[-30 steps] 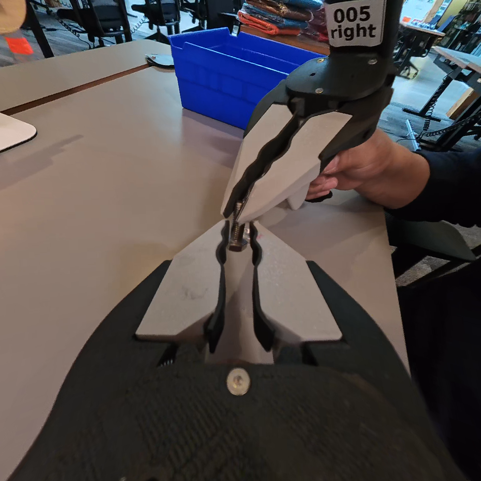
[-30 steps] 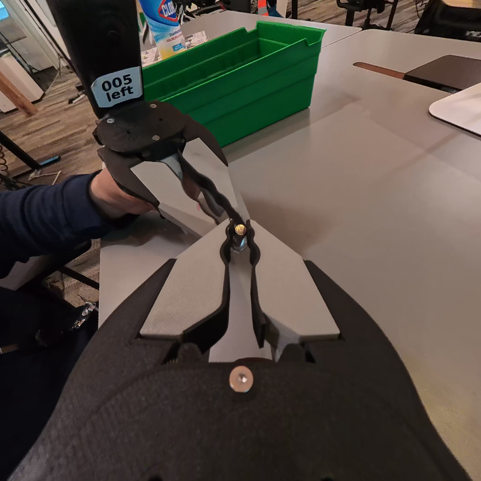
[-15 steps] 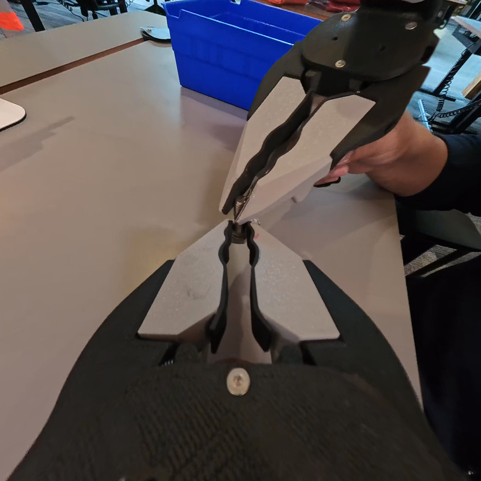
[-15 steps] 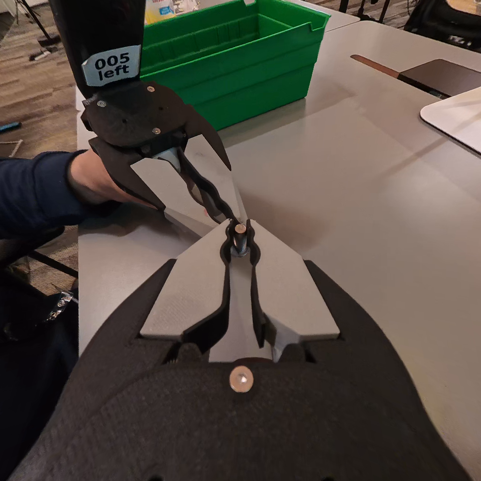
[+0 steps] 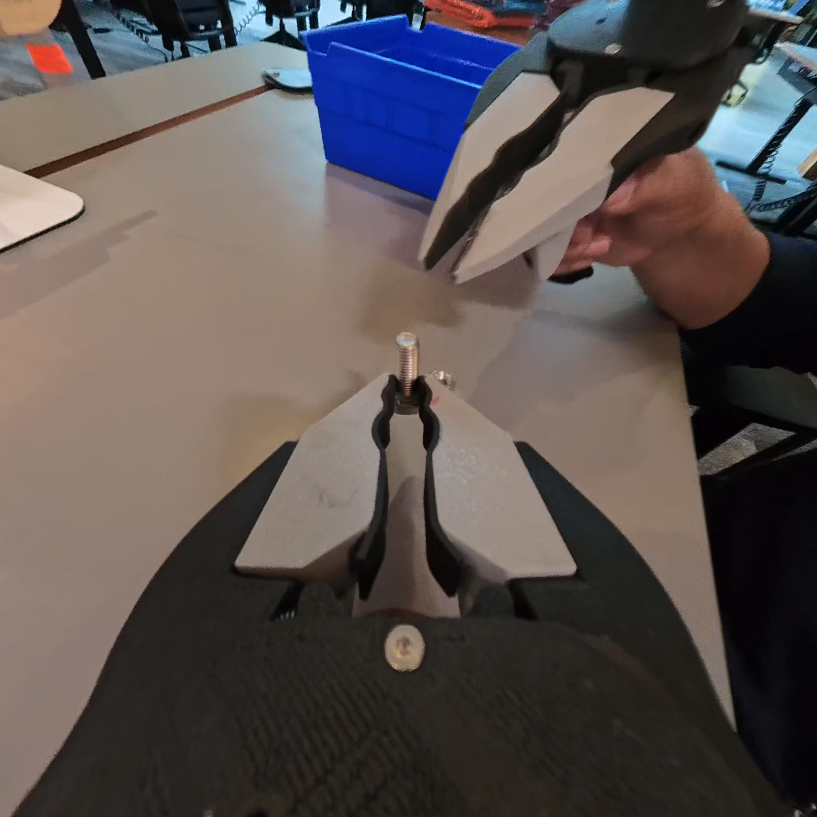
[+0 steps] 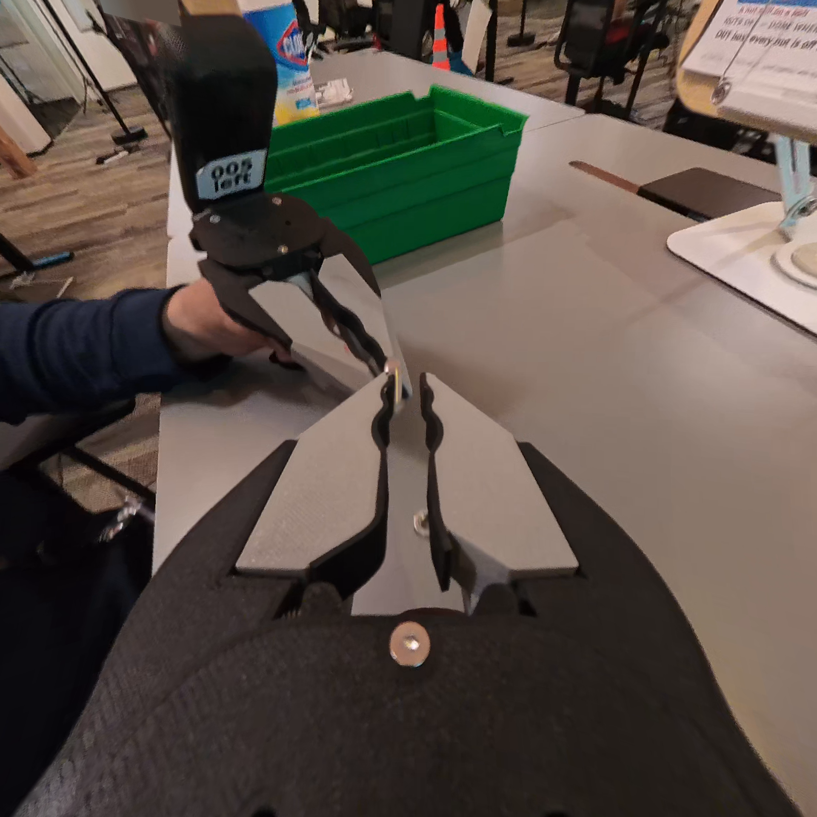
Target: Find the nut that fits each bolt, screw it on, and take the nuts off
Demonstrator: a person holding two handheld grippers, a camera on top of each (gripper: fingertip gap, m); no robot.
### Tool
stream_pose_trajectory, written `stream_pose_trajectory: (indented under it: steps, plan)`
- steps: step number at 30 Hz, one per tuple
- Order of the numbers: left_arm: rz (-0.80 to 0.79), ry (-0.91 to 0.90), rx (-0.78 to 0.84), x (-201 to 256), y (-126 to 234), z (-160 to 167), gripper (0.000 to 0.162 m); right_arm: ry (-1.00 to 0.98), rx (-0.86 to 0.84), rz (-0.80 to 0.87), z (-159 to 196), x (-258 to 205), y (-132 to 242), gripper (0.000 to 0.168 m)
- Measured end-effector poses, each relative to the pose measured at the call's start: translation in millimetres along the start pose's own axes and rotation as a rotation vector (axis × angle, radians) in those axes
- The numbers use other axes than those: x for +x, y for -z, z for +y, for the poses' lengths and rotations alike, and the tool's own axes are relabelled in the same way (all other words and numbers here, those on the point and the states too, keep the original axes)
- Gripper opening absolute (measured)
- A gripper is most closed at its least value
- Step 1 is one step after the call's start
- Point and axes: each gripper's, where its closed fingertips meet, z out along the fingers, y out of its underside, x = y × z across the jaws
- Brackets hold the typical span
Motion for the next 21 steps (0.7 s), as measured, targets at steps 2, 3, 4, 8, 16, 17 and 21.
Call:
stream_pose_trajectory:
  steps: [2, 3, 4, 8, 16, 17, 21]
  plan:
    - [0.003, -0.014, -0.011, -2.6, 1.9, 3.4, 0.007, 0.011, -0.091, -0.017, 19.9, 3.6, 9.8, 0.011]
    - [-0.001, -0.025, -0.014, -4.3, 2.7, 4.3, 0.007, 0.015, -0.16, 0.001, 35.8, 9.3, 13.4, 0.016]
    - [-0.006, -0.033, -0.016, -5.7, 3.2, 5.2, 0.007, 0.021, -0.218, 0.025, 50.9, 15.3, 16.5, 0.02]
    - [0.008, -0.073, -0.011, -3.8, -0.3, 3.4, 0.007, 0.016, -0.3, 0.014, 83.8, 14.3, 16.3, 0.022]
    - [0.013, -0.147, 0.008, -1.1, -5.2, 0.3, 0.007, 0.114, -0.377, 0.037, 96.6, 16.5, 0.7, 0.024]
    - [0.009, -0.147, 0.011, -2.1, -5.1, -0.2, 0.007, 0.113, -0.388, 0.037, 99.0, 16.8, -0.6, 0.024]
    - [0.003, -0.141, 0.006, -4.0, -5.4, 0.0, 0.007, 0.135, -0.411, 0.038, 104.5, 14.9, -2.9, 0.017]
